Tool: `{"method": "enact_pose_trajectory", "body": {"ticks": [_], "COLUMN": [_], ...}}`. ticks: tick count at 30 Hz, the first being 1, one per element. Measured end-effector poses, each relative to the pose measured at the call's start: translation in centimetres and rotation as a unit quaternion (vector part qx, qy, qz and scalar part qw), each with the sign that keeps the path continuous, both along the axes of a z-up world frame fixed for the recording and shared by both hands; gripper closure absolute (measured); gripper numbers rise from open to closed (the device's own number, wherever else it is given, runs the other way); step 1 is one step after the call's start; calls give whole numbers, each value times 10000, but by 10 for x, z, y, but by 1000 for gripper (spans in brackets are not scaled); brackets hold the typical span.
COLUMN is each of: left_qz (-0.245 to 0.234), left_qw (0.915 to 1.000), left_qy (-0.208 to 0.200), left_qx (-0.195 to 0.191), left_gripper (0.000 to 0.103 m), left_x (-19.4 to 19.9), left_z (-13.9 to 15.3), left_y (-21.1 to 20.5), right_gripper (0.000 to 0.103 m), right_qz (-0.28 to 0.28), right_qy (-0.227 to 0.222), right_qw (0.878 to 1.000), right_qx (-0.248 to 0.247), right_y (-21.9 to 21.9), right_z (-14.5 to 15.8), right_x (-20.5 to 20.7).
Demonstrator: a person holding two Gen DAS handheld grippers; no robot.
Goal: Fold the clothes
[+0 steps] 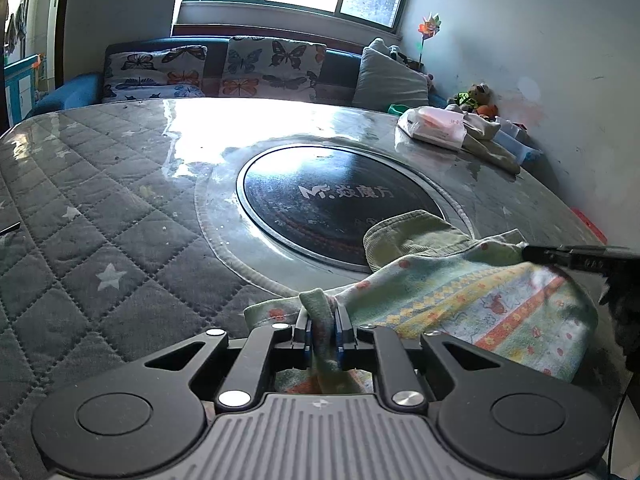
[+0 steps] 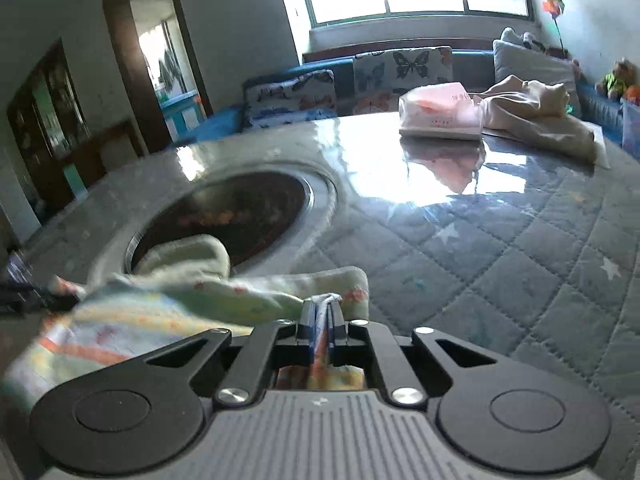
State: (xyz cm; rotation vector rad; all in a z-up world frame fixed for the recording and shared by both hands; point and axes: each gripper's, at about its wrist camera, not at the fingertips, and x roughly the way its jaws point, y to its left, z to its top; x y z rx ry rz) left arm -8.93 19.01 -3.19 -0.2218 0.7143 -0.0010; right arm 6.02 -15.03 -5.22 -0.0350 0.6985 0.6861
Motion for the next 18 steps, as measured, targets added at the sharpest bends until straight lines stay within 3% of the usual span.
{"method": "enact_pose_trajectory", "body": {"ticks": [4, 7, 9, 11, 18], "left_qz": [81, 182, 281, 369, 533], "left_qw": [10000, 9998, 9996, 9992, 9984], "left_qy": [0, -8, -28, -59, -166], "left_qx": [18, 33, 65, 112, 79], "left_gripper": [86, 77, 61, 57, 55], "left_x": [0, 0, 0, -1, -9], "left_z": [2, 3, 5, 7, 18], "left_y": [1, 2, 4, 4, 7], "right_gripper": [92, 90, 88, 87, 87], "right_qz": [-184, -162, -23, 223, 691], "right_qy": [-174, -486, -543, -452, -183], "right_qw": [9997, 9987, 9985, 9987, 9974], "right_qx": [-33, -36, 45, 120, 18], "right_y": [1, 7, 13, 23, 55], "right_z": [8, 20, 26, 26, 8], "right_x": [-3, -11, -15, -18, -22]}}
